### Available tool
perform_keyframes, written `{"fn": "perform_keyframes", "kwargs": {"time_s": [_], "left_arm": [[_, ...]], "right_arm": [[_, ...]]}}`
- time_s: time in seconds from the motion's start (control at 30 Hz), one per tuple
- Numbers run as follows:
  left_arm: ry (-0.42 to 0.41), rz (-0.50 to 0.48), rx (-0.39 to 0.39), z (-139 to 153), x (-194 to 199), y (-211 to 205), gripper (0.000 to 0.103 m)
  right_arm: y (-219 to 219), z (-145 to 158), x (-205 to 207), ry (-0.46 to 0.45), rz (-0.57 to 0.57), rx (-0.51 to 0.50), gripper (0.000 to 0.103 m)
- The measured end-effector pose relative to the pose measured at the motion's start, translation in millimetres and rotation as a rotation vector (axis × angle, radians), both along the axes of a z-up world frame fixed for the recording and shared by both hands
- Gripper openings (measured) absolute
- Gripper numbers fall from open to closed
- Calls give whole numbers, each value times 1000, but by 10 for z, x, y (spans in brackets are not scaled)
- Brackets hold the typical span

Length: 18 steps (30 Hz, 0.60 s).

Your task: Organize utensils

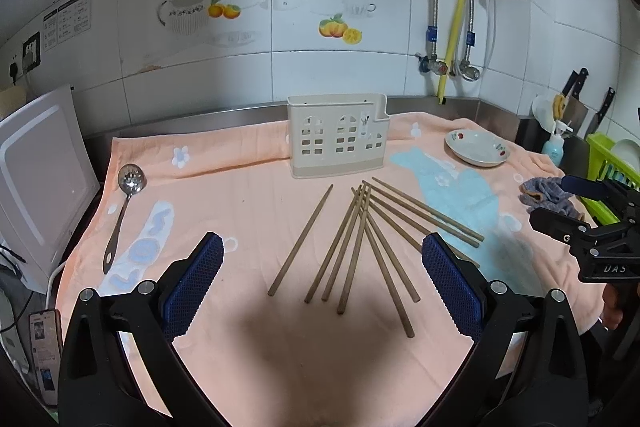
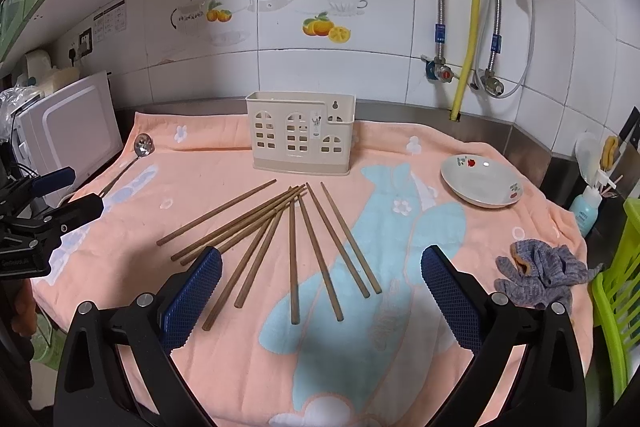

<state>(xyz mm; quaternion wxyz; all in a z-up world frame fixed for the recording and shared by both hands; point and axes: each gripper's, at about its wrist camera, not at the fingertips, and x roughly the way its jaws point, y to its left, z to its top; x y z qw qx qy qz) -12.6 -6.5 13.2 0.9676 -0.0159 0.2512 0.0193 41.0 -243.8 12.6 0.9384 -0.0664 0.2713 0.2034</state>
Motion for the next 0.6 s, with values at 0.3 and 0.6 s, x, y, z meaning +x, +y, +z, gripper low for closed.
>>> {"fn": "perform_keyframes", "kwargs": {"time_s": [0.3, 0.6], "left_arm": [[-17, 9, 5, 15, -31, 0, 98], [-23, 18, 1, 37, -57, 26, 98]], "right_arm": [[-20, 43, -26, -21, -2, 11, 97], [-40, 65, -36, -32, -2, 16, 97]]}}
